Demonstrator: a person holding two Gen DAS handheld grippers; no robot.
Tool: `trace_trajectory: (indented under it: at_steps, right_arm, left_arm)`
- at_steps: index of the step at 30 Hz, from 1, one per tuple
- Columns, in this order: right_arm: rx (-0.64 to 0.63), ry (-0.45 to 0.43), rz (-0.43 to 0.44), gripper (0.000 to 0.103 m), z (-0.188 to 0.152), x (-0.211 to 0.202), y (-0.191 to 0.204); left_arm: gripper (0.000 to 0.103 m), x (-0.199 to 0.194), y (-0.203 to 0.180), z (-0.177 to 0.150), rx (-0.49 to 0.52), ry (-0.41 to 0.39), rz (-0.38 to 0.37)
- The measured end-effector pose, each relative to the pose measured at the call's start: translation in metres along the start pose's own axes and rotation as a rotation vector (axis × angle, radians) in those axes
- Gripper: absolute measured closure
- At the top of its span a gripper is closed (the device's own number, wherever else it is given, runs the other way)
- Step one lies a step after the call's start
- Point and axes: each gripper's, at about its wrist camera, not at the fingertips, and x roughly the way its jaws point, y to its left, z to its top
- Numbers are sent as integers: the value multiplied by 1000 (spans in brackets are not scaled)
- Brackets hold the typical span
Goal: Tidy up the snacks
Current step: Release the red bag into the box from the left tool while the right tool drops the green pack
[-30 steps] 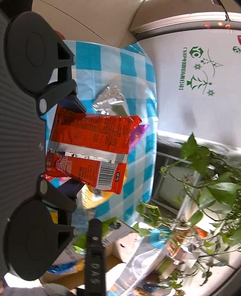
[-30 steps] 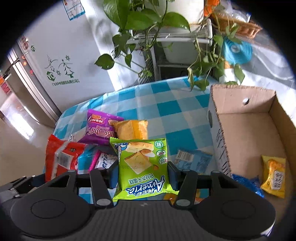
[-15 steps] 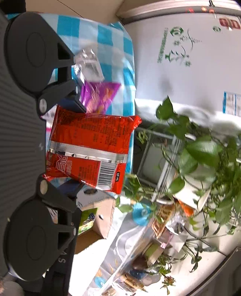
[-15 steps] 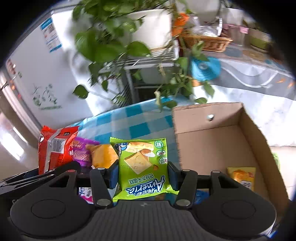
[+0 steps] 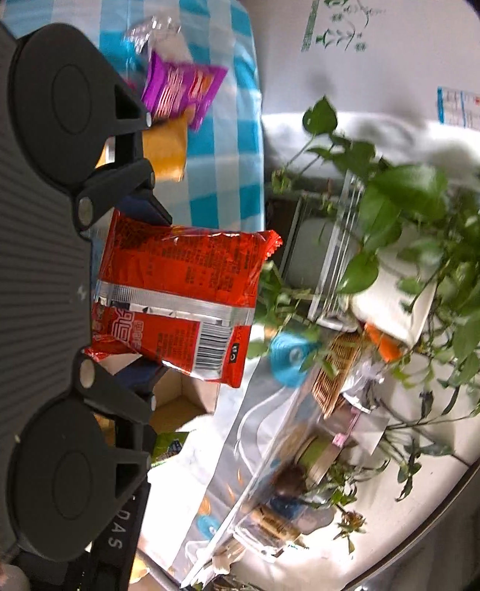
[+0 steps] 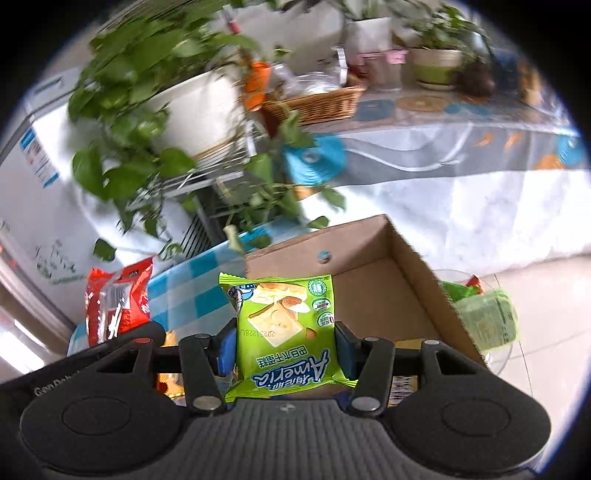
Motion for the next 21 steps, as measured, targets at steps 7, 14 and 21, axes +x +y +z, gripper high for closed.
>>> trace_trajectory:
  at_steps: [7,14,21]
  right_arm:
    - [104,-42,-19,44,9,-12,-37]
    - [176,-48,-24,44,12,-15,-54]
    - [192,-20,-13,43,11,-9,-54]
  left_arm:
    - [29,17,-30,-7,14,32,-49]
    - [29,39,-42,-22,21,93,-65]
    - [28,53,-58,-34,74,127,-97]
